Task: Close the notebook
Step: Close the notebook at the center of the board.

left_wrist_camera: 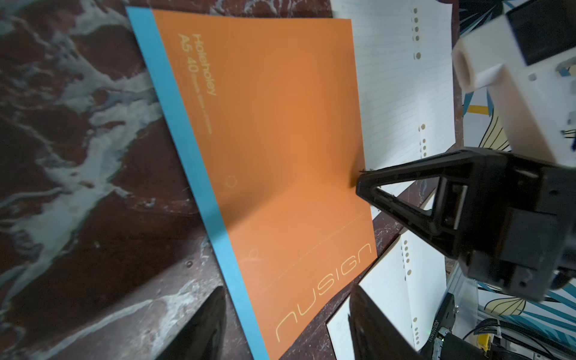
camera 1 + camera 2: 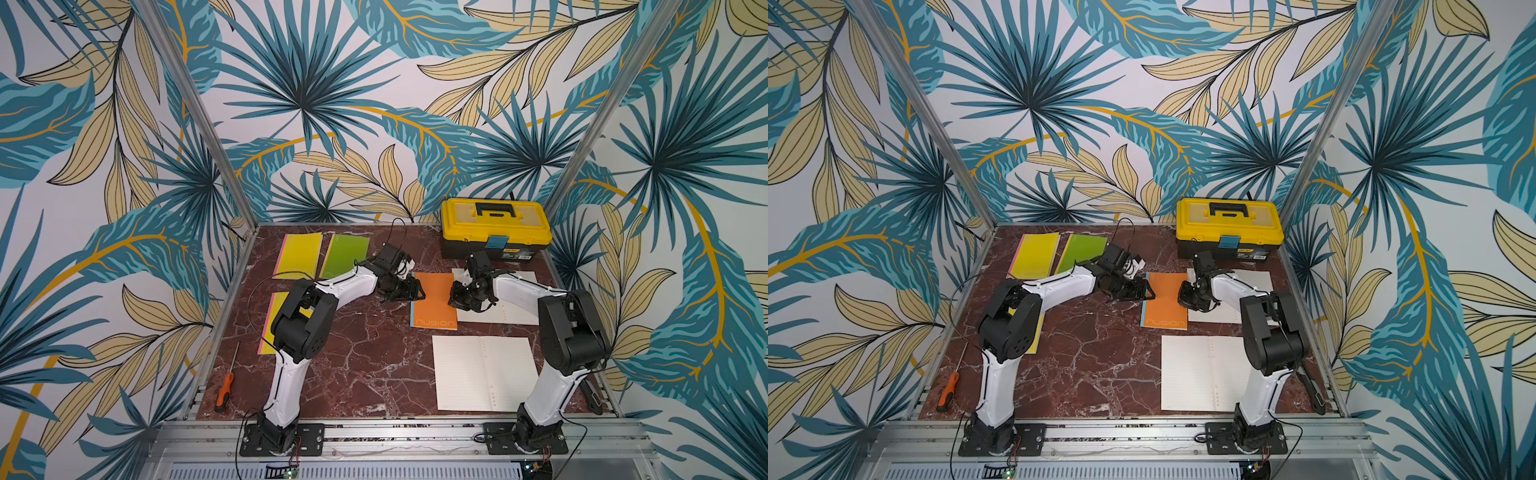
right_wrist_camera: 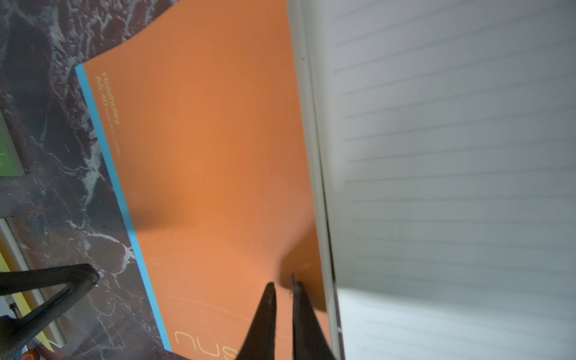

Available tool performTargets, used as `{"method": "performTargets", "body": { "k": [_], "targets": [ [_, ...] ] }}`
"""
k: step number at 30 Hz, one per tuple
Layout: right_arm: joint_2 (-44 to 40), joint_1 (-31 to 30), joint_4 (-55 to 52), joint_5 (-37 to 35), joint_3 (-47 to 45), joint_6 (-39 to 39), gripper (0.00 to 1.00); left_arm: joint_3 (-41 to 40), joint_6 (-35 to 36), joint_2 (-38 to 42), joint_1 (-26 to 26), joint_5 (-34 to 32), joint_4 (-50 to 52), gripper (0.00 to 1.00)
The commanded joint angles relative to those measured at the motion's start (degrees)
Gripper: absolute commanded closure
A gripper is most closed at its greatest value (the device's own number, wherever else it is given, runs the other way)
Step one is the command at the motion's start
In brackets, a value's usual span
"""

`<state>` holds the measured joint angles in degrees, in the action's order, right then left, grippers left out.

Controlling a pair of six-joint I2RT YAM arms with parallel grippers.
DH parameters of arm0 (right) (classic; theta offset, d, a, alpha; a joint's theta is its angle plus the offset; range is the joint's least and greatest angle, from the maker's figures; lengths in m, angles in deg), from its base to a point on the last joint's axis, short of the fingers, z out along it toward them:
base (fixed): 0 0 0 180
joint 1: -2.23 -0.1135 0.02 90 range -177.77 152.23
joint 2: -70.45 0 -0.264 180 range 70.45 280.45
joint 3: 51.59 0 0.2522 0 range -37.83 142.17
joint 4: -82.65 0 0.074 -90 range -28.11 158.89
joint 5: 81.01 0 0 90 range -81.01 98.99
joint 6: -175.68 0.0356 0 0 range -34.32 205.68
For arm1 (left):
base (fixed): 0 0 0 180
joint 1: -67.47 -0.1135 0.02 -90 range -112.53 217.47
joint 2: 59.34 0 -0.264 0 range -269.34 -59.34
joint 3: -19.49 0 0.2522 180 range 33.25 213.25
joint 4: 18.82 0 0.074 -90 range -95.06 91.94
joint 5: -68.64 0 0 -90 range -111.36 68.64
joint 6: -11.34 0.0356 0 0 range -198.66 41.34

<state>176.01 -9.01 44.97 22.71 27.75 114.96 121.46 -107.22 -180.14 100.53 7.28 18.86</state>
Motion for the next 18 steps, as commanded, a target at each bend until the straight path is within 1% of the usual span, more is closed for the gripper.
{"method": "performTargets", "body": {
  "k": [1,18],
  "targets": [
    [1.6,0.08,-1.39,-1.93,0.45,-1.37,0.86,1.62,0.35,-0.74,0.14,-0.88,1.38,0.37],
    [1.11,0.08,-2.53,-3.91,0.18,-2.38,0.85,2.04,0.43,-2.21,0.21,-0.63,2.09,0.37]
  ]
}}
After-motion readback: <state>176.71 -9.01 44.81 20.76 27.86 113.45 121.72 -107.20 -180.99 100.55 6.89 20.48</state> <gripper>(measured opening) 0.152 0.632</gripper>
